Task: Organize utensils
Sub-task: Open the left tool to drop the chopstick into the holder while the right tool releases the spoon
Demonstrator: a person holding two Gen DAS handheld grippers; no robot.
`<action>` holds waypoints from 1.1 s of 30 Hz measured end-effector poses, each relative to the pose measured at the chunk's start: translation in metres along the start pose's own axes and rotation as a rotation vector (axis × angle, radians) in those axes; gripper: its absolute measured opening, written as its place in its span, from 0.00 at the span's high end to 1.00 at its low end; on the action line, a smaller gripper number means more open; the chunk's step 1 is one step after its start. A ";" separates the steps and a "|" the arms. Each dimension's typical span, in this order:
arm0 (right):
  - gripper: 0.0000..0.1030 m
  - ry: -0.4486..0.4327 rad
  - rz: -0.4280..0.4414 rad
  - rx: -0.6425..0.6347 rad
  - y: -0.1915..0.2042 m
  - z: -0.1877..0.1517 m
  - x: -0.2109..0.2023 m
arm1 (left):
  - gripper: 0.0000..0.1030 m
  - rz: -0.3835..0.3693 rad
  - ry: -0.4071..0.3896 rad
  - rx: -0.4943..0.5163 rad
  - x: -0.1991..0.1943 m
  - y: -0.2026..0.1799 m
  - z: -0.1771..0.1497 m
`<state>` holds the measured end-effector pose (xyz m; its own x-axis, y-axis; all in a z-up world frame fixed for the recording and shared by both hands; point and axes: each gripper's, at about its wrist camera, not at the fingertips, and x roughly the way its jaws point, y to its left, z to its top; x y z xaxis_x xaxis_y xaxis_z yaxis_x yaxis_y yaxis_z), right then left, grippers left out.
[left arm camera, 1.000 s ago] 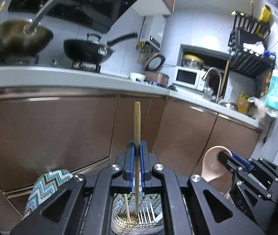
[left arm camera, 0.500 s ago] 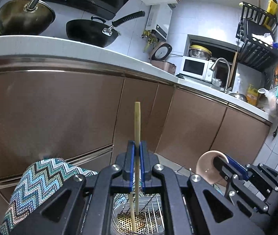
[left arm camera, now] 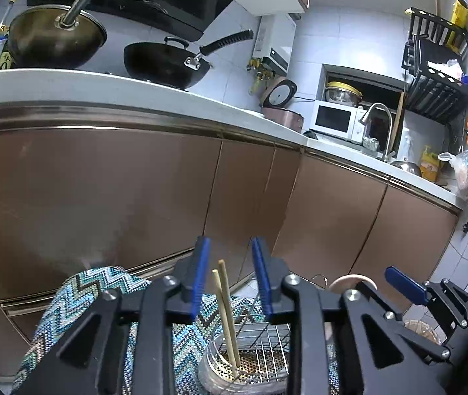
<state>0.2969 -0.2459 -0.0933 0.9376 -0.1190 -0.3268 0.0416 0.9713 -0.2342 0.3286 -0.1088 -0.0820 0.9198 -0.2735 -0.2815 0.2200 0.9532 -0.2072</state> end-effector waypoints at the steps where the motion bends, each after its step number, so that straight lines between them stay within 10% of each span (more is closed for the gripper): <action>1: 0.62 0.004 0.002 -0.004 0.001 0.001 -0.002 | 0.71 -0.001 0.002 0.003 -0.002 0.000 0.001; 22: 0.56 0.008 0.001 0.054 -0.021 0.011 -0.078 | 0.57 0.030 -0.022 0.066 -0.090 -0.011 0.013; 33: 0.30 -0.039 -0.015 0.118 -0.027 0.005 -0.149 | 0.52 0.035 -0.037 0.083 -0.151 -0.009 0.011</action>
<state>0.1579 -0.2537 -0.0334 0.9492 -0.1277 -0.2877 0.0937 0.9872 -0.1289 0.1915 -0.0749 -0.0277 0.9385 -0.2360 -0.2520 0.2121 0.9700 -0.1187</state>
